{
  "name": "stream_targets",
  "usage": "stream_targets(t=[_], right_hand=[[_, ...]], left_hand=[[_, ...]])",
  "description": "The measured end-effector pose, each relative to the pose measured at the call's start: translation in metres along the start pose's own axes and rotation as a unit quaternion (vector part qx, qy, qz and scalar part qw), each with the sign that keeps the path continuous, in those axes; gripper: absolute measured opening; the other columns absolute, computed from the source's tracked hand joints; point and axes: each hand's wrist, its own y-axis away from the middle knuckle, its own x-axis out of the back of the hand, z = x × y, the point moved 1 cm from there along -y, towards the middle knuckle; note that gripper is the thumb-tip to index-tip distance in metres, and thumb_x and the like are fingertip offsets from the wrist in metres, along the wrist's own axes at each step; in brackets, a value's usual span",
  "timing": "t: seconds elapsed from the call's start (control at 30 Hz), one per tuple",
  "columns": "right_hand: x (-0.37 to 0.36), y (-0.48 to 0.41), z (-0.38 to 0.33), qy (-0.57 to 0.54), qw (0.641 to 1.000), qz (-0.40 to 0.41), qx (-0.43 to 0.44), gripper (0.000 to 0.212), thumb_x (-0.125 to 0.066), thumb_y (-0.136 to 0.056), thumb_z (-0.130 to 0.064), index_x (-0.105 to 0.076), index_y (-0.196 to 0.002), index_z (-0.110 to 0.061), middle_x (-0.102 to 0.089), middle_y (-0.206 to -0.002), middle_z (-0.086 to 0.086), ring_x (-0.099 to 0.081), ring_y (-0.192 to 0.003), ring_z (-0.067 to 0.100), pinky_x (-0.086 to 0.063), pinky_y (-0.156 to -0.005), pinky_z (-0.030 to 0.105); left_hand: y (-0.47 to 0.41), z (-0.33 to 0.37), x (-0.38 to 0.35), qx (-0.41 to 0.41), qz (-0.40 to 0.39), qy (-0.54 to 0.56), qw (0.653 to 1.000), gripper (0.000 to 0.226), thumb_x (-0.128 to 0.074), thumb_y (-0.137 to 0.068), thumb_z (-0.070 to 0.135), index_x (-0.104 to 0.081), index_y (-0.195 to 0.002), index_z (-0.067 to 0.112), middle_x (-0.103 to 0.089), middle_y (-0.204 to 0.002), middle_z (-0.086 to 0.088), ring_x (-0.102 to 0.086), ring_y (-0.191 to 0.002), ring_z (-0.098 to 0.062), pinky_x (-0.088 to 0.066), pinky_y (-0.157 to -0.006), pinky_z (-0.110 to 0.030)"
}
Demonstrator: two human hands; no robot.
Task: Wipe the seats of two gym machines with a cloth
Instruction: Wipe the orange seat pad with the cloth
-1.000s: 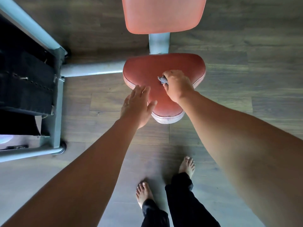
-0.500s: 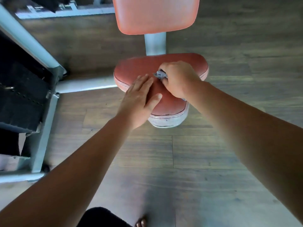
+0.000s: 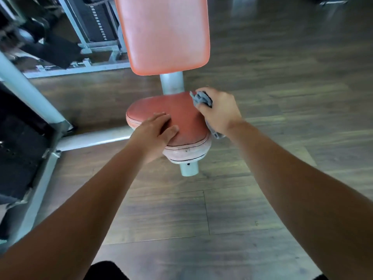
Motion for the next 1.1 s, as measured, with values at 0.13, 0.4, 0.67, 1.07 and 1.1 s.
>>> stream_targets(t=[0.13,0.4,0.67,1.07,1.1], right_hand=[[0.008,0.022,0.026,-0.135,0.984,0.067,-0.091,0.023,-0.066,-0.086,-0.026,-0.073,-0.108,-0.028,-0.072,-0.087,-0.013,-0.063,-0.082,0.003,-0.048,-0.075,0.016],[-0.019,0.064,0.061,-0.402,0.870,0.187,-0.215,0.015,-0.065,-0.087,-0.018,-0.074,-0.099,-0.017,-0.072,-0.086,-0.002,-0.064,-0.080,0.011,-0.057,-0.084,0.039],[-0.061,0.076,0.053,-0.549,0.724,0.308,-0.281,0.016,-0.075,-0.089,-0.011,-0.066,-0.102,-0.008,-0.070,-0.088,-0.004,-0.065,-0.078,0.004,-0.056,-0.078,0.023],[-0.064,0.118,0.004,-0.483,0.840,0.189,-0.160,0.049,-0.039,-0.107,-0.022,-0.040,-0.154,-0.010,-0.034,-0.165,-0.003,-0.025,-0.153,0.000,-0.020,-0.128,0.030],[-0.063,0.106,0.012,-0.459,0.857,0.173,-0.158,0.049,-0.039,-0.107,-0.022,-0.041,-0.154,-0.009,-0.034,-0.165,-0.002,-0.025,-0.154,0.003,-0.020,-0.129,0.033]], left_hand=[[-0.011,0.018,-0.002,-0.023,0.000,0.017,1.000,0.048,-0.061,-0.101,0.047,-0.060,-0.144,0.025,-0.058,-0.150,0.005,-0.052,-0.139,-0.018,-0.036,-0.118,-0.034],[-0.027,0.036,-0.026,-0.010,-0.015,0.061,0.998,0.038,-0.061,-0.102,0.040,-0.065,-0.139,0.030,-0.058,-0.145,0.019,-0.048,-0.135,0.000,-0.027,-0.110,-0.016],[-0.025,0.031,-0.035,-0.022,0.065,0.049,0.996,0.026,-0.066,-0.100,0.034,-0.073,-0.124,0.032,-0.067,-0.119,0.026,-0.052,-0.107,0.028,-0.033,-0.099,0.001],[-0.026,0.030,-0.037,-0.036,0.032,0.061,0.997,0.071,-0.051,-0.083,0.065,-0.065,-0.141,0.027,-0.056,-0.149,0.018,-0.046,-0.143,0.002,-0.028,-0.126,-0.031],[-0.027,0.028,-0.037,-0.034,0.027,0.056,0.997,0.075,-0.049,-0.082,0.067,-0.063,-0.143,0.026,-0.054,-0.153,0.017,-0.043,-0.146,0.001,-0.026,-0.128,-0.034]])
